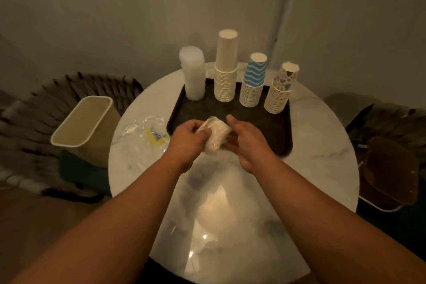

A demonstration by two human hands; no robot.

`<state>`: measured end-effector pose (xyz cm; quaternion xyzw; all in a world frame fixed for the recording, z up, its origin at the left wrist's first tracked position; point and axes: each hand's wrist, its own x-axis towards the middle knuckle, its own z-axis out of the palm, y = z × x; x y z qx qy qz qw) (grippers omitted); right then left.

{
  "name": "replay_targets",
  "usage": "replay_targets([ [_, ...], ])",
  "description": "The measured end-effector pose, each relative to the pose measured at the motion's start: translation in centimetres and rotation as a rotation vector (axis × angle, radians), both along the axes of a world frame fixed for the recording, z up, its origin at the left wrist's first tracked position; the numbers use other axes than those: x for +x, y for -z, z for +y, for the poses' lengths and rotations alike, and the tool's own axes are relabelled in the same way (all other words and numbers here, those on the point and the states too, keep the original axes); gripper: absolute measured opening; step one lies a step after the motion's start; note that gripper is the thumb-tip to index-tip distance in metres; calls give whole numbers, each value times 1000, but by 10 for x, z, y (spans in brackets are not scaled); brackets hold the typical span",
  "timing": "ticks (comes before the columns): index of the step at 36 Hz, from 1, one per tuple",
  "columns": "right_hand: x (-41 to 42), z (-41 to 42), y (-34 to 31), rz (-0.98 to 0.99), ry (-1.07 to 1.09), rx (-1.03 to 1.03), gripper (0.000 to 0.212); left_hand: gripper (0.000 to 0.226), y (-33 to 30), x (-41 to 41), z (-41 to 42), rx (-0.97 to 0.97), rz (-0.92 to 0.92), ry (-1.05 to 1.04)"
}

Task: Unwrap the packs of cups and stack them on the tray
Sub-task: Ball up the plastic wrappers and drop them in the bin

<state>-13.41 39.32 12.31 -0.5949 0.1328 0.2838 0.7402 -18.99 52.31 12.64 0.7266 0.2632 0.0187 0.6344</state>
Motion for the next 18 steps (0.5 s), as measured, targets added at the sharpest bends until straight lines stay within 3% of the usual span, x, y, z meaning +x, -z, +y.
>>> replay_targets([
  [2,3,31,2,-42,-23,-117,57,13,3,0,29,88,-32,-27],
  [3,4,49,1,-33,-51,-117,58,13,3,0,44,100,-41,-34],
  [8,10,157,1,-35,-129,-40,10,13,17,3,145,77,-87,-76],
  [14,21,302,19,-52,-133,33,13,9,27,7,290,-302,-20,-25],
  [18,24,383,32,-145,-194,-95,12,13,30,8,373,-207,33,-45],
])
